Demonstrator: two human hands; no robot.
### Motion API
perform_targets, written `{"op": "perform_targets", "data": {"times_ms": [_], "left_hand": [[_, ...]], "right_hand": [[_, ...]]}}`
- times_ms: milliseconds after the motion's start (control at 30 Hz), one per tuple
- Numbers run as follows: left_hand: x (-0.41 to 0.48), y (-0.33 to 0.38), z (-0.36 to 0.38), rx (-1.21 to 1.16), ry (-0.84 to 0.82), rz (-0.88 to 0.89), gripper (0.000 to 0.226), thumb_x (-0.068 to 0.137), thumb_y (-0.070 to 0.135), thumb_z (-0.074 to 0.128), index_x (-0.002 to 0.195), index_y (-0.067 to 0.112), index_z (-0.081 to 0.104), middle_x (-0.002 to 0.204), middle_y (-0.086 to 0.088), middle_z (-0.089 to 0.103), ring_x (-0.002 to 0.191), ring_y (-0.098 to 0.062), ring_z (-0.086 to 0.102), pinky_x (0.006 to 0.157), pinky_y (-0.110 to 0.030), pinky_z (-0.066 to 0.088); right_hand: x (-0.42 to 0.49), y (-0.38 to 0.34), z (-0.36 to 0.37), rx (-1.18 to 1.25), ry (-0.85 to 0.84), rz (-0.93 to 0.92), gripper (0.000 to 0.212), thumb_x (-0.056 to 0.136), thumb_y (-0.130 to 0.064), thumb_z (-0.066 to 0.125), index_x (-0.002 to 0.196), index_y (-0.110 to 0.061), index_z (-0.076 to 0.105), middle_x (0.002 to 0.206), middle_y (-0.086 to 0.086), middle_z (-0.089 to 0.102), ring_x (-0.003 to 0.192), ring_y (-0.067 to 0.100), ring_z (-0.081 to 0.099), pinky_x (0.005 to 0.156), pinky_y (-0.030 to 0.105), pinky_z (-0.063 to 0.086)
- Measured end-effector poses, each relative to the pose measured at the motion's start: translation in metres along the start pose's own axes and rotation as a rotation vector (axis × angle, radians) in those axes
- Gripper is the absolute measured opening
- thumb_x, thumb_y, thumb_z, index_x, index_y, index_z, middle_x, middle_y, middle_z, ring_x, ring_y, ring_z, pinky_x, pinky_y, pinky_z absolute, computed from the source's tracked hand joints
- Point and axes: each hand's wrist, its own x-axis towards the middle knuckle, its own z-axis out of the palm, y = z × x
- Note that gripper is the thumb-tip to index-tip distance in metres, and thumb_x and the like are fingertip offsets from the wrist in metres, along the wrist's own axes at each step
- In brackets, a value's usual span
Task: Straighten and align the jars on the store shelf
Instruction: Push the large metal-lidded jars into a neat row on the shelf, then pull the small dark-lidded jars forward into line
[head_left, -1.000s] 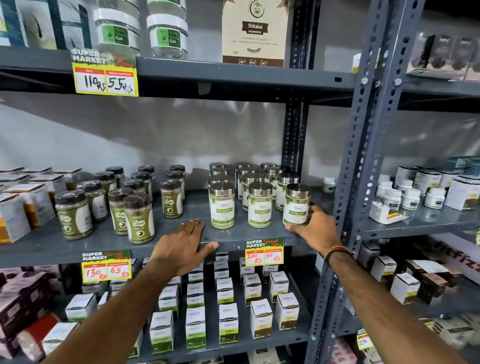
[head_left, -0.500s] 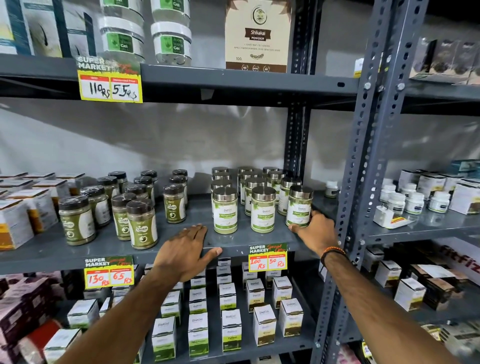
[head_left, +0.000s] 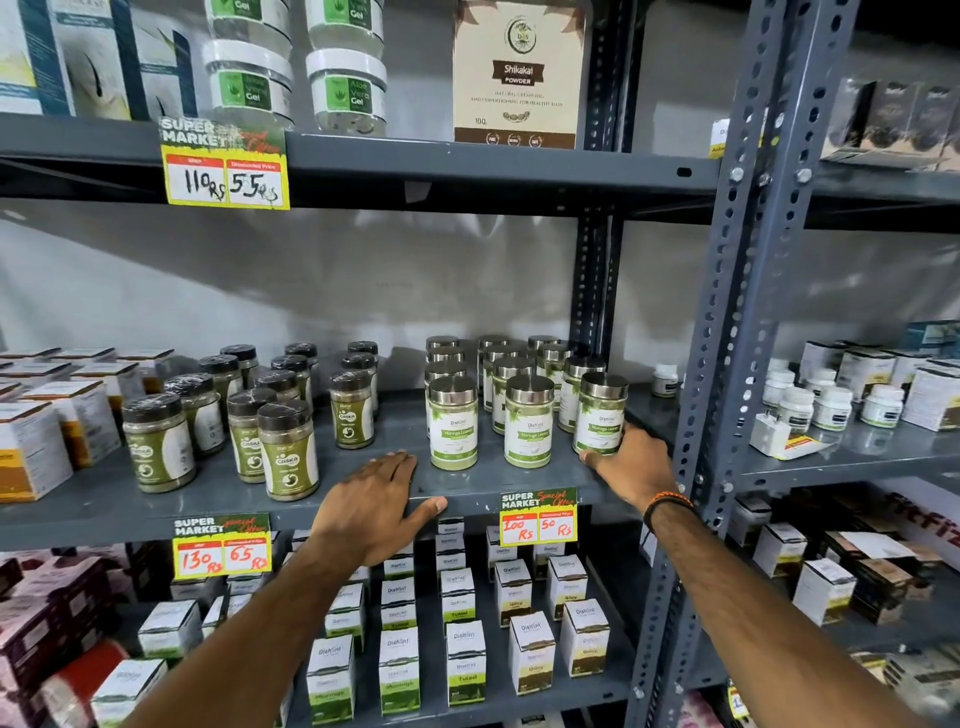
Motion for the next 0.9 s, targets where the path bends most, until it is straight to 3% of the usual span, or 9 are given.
{"op": "perform_targets", "data": {"times_ms": [233,400,467,600,733,900], "left_hand": [[-0.003,0.002,-0.005,-0.033,0.004,0.014,0.094,0.093,0.081,0.018,0.159,0.015,0.026,0.165,-0.01,0.034,0.151,-0.026,0.033,0.119,-0.045,0.033],[-0.014,0.01,-0.031,-0.043,0.095,0.074,0.096,0.093,0.082,0.017,0.16,0.014,0.018,0.169,-0.011,0.025,0.153,-0.026,0.026,0.12,-0.04,0.021],[-0.017,0.009,-0.049,-0.011,0.161,0.099,0.096,0.094,0.082,0.015,0.161,0.013,0.017,0.169,-0.012,0.024,0.154,-0.026,0.024,0.117,-0.036,0.012],[-0.027,-0.013,-0.095,0.025,0.248,0.099,0.097,0.095,0.08,0.013,0.161,0.009,0.019,0.167,-0.014,0.027,0.154,-0.028,0.024,0.121,-0.036,0.009],[-0.048,-0.062,-0.131,0.047,0.287,0.026,0.101,0.091,0.082,0.009,0.16,0.009,0.021,0.167,-0.015,0.029,0.153,-0.03,0.026,0.123,-0.042,0.019],[-0.085,-0.14,-0.143,0.044,0.289,-0.102,0.091,0.096,0.077,0.024,0.161,0.014,0.023,0.166,-0.012,0.03,0.153,-0.03,0.026,0.121,-0.048,0.028]], "right_hand": [[-0.032,-0.006,-0.008,0.066,0.079,-0.055,0.056,0.078,-0.029,0.087,0.126,-0.011,0.064,0.113,0.004,0.076,0.089,0.018,0.068,0.078,0.023,0.049],[-0.066,-0.037,-0.018,0.103,0.178,-0.201,0.068,0.086,-0.031,0.081,0.144,-0.011,0.053,0.127,0.006,0.07,0.106,0.021,0.07,0.091,0.032,0.055],[-0.076,-0.061,-0.017,0.127,0.18,-0.299,0.066,0.087,-0.032,0.079,0.144,-0.011,0.053,0.134,0.007,0.066,0.113,0.02,0.068,0.095,0.037,0.055],[-0.095,-0.118,-0.002,0.191,0.12,-0.494,0.056,0.09,-0.035,0.074,0.139,-0.014,0.056,0.135,0.003,0.065,0.114,0.014,0.064,0.097,0.041,0.055],[-0.112,-0.18,0.026,0.24,0.025,-0.608,0.055,0.09,-0.037,0.075,0.139,-0.018,0.056,0.131,0.001,0.066,0.113,0.012,0.063,0.098,0.038,0.053],[-0.127,-0.241,0.065,0.283,-0.098,-0.701,0.059,0.09,-0.034,0.075,0.143,-0.019,0.053,0.14,0.002,0.059,0.124,0.02,0.058,0.104,0.042,0.048]]}}
